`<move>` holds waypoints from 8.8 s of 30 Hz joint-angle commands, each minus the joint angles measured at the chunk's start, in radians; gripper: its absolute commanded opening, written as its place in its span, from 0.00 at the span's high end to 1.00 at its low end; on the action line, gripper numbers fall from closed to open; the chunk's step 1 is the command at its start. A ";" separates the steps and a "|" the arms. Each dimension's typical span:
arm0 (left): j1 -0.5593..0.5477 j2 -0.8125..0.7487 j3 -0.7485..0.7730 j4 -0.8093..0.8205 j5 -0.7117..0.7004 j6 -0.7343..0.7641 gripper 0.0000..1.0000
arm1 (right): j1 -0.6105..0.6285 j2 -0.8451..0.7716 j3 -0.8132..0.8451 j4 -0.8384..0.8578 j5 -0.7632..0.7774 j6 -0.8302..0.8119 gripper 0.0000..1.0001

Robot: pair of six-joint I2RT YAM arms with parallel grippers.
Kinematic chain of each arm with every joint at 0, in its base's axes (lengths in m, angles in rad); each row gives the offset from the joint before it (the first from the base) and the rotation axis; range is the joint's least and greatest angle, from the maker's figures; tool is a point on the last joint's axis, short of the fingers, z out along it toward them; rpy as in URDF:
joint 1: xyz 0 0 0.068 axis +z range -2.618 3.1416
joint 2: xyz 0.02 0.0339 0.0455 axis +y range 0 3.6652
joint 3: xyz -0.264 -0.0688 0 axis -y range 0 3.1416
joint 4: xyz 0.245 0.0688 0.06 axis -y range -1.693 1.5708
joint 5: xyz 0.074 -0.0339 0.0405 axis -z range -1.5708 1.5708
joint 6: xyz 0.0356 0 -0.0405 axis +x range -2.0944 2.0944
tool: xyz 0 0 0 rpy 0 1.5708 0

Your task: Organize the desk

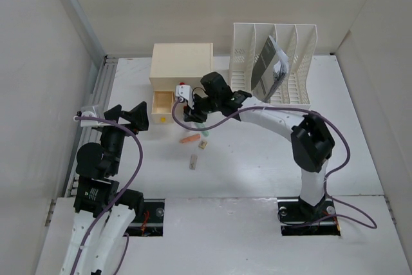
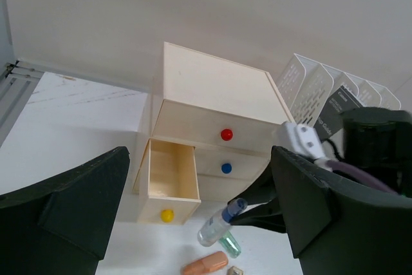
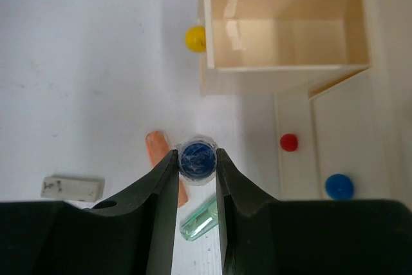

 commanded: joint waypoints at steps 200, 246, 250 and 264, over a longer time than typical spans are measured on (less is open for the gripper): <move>0.011 -0.200 -0.044 0.051 -0.145 -0.024 0.10 | 0.146 0.252 0.542 -0.224 0.168 0.011 1.00; 0.020 -0.190 -0.044 0.051 -0.145 -0.024 0.10 | 0.137 0.286 0.395 0.024 0.631 -0.029 1.00; 0.020 -0.190 -0.044 0.051 -0.113 -0.074 0.10 | 0.137 0.170 0.343 -0.069 0.468 -0.069 0.89; 0.020 -0.037 -0.242 0.271 0.083 -0.508 0.16 | -0.030 -0.471 -0.060 -0.009 0.428 0.056 0.71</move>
